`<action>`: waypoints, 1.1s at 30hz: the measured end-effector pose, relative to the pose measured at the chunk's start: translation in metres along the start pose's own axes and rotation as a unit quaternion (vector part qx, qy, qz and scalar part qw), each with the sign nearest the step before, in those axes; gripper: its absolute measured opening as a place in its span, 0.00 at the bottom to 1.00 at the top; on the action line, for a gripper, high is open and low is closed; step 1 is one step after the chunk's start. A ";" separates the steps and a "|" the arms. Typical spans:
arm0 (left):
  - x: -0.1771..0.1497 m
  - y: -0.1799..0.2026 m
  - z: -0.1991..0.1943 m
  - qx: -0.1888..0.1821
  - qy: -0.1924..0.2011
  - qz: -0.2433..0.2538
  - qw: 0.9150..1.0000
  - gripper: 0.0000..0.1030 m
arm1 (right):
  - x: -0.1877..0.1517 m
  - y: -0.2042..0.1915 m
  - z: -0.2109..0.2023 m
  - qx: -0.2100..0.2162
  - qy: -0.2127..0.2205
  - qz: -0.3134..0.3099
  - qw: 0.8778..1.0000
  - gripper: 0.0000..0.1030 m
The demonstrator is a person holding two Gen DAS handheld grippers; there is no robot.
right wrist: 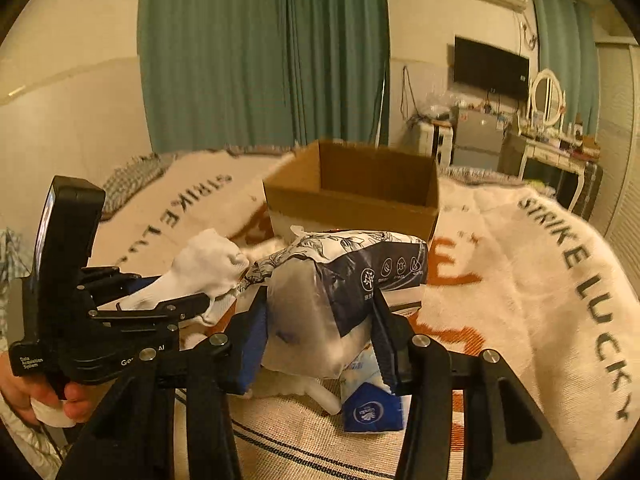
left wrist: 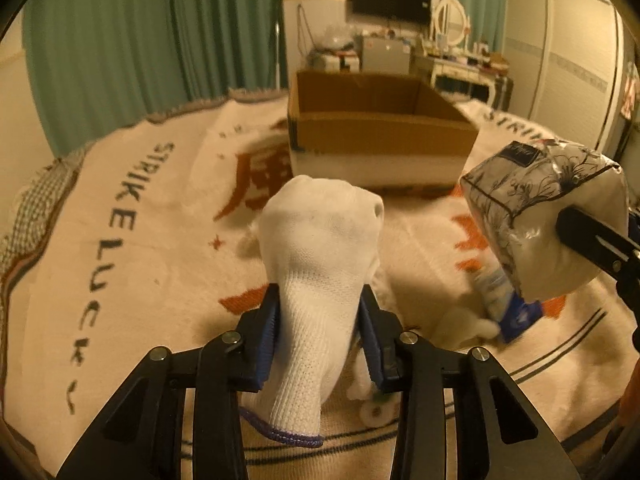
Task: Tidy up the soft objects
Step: 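Carry both items over the cardboard box and open both tools to drop them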
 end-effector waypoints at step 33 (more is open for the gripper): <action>0.182 -0.003 0.138 -0.033 0.001 0.027 0.999 0.36 | 0.156 0.056 0.176 0.091 0.029 0.001 0.995 0.44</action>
Point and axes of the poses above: each gripper's, at about its wrist camera, not at the fingertips, and z roughly the way its jaws point, y to its right, x to its top, the point moved 9 cm from there along z, roughly the way its jaws point, and after that the axes turned 13 degrees about -x, right-handed, at the moved point
